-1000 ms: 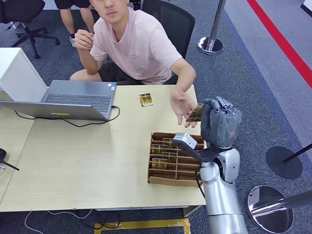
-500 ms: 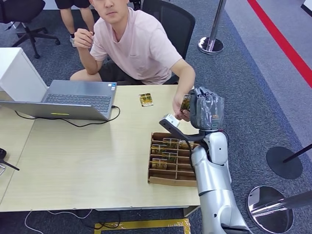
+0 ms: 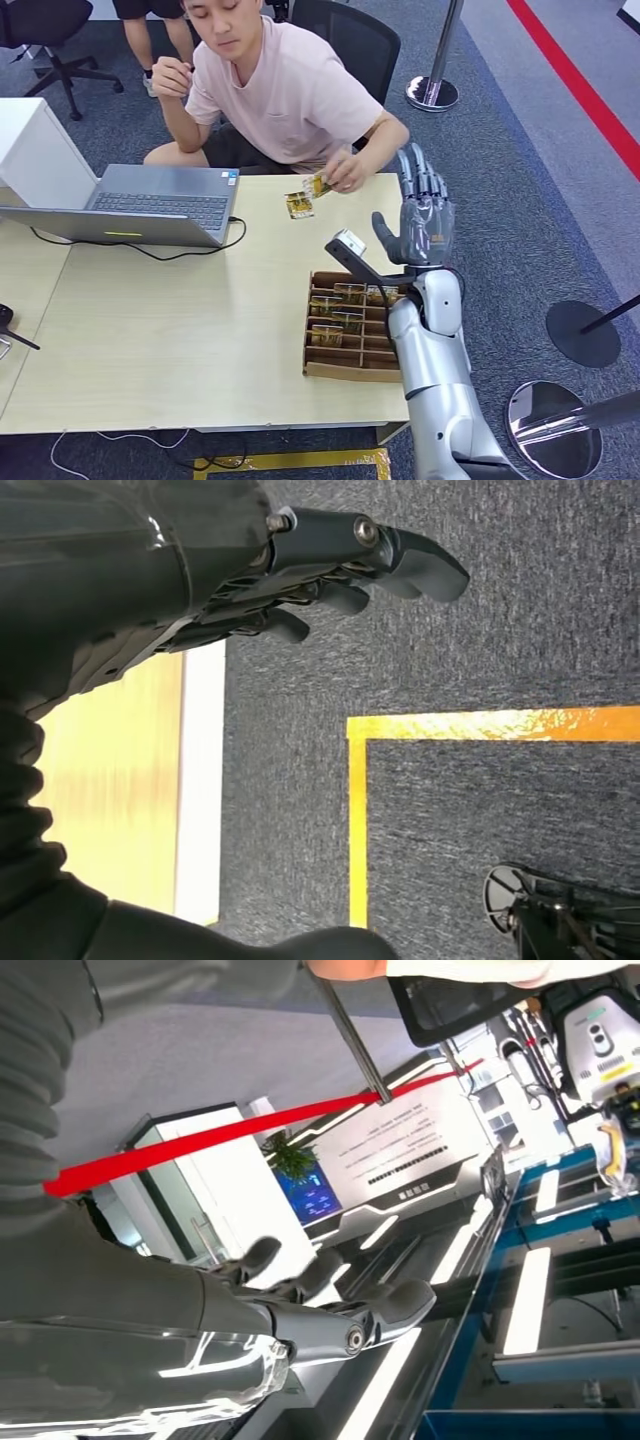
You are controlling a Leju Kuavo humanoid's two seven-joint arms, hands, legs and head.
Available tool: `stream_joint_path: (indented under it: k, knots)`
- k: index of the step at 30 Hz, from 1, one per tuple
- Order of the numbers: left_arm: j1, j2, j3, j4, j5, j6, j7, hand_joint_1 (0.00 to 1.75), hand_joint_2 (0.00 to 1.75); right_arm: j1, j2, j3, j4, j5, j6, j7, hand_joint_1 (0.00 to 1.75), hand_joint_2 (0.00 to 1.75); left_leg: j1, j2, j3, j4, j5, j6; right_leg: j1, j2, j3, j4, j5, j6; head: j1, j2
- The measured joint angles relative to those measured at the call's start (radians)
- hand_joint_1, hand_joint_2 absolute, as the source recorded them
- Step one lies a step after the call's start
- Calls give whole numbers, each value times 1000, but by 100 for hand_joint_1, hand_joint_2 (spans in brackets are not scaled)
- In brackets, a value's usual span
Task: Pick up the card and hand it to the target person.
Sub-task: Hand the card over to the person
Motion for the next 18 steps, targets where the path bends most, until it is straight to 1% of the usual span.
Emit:
stream_joint_path:
  k: [2, 4, 6, 9, 10, 12, 15, 18]
  knots:
    - [0, 0, 0, 0, 6, 0, 0, 0, 0, -12, 1, -13, 2, -29, 0, -38, 0, 175, 0, 0, 0, 0, 0, 0, 0, 0, 0, 0, 0, 0, 0, 0]
    - [0, 0, 0, 0, 16, 1, 0, 0, 0, -34, 4, -42, 10, -97, 0, -79, 0, 175, 0, 0, 0, 0, 0, 0, 0, 0, 0, 0, 0, 0, 0, 0]
    - [1, 0, 0, 0, 28, 3, -2, 0, 0, -69, 6, -81, 37, -212, 0, -108, 0, 175, 0, 0, -1, 0, 0, 0, 0, 0, 0, 0, 0, 0, 0, 0]
    - [3, 2, 1, 0, 46, 3, -6, 0, 0, -138, 3, -133, 117, -436, 2, -124, 0, 175, 0, 0, 0, 0, 0, 0, 0, 1, 0, 0, 0, 0, 0, 0]
    - [4, 3, 1, 0, 50, 3, -6, 0, 0, -159, -2, -141, 147, -524, 6, -115, 0, 175, 0, 0, 0, 0, 0, 0, 0, 0, 0, 0, 0, 0, 0, 0]
    - [6, 5, 2, 0, 54, 3, -6, 0, 0, -189, -21, -135, 192, -718, 32, -69, 0, 175, 0, 0, 0, 0, 1, 0, 0, -1, 0, 0, 0, 0, 0, 0]
    - [10, 8, 5, 0, 62, 3, -4, 0, 0, -198, -72, -101, 210, -997, 105, 7, 0, 175, 0, -1, -1, 0, 1, 1, 0, -3, 0, 0, 0, 0, 0, 0]
    - [12, 10, 6, 0, 66, 5, -1, 0, 0, -193, -134, -74, 210, -1162, 156, 29, 0, 175, 0, -1, -1, 0, 1, 1, 0, -3, 0, 0, 0, 0, 0, 0]
